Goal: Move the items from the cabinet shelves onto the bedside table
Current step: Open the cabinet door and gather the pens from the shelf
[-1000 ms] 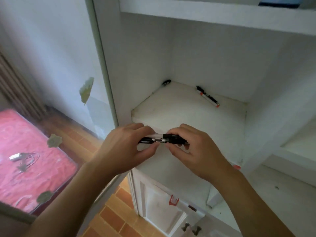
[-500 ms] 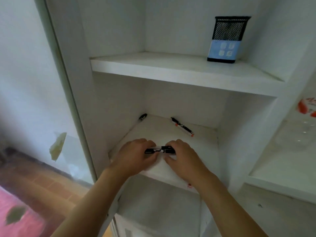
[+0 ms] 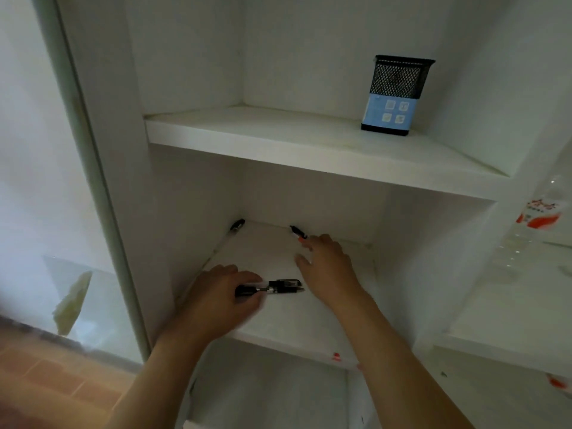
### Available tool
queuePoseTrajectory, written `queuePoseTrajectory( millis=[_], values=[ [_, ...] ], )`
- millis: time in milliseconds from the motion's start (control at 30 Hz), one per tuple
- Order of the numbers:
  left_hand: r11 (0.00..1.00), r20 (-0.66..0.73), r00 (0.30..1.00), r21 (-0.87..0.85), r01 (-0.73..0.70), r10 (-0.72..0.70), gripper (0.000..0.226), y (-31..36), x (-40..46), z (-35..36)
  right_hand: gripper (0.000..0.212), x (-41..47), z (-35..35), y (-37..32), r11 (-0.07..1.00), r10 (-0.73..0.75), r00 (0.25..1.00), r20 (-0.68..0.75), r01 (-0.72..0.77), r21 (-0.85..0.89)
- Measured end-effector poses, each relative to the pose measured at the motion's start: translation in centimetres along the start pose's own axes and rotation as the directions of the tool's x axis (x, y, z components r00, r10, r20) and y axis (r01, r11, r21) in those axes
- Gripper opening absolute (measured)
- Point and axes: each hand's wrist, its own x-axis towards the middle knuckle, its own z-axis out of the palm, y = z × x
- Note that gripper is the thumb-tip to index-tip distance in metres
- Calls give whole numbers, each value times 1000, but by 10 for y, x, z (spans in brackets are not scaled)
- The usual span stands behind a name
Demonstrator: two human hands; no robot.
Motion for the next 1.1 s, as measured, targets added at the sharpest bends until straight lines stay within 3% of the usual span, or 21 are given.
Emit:
queuePoseTrajectory(
  millis=[233,567,700,900,1100],
  values=[
    [1000,-31,1000,-30,3,-4,31,0,-1,0,53,57,22,5,957,225,955,192,-180,-226],
    [997,-48,998,-65,30,-34,31,1,-3,-1,36,75,25,19,946,237,962,136,-197,-257],
    [997,-44,998,-68,34,-37,33,0,-3,-1,22,73,23,16,965,133,976,170,-89,-247],
    [996,-33,998,-70,50,-52,35,2,-3,-1,17,56,25,-3,991,-105,956,273,124,-52],
    [995,-24,998,-84,60,-62,36,3,-3,-1,31,62,25,-28,985,-150,928,340,110,135]
  ],
)
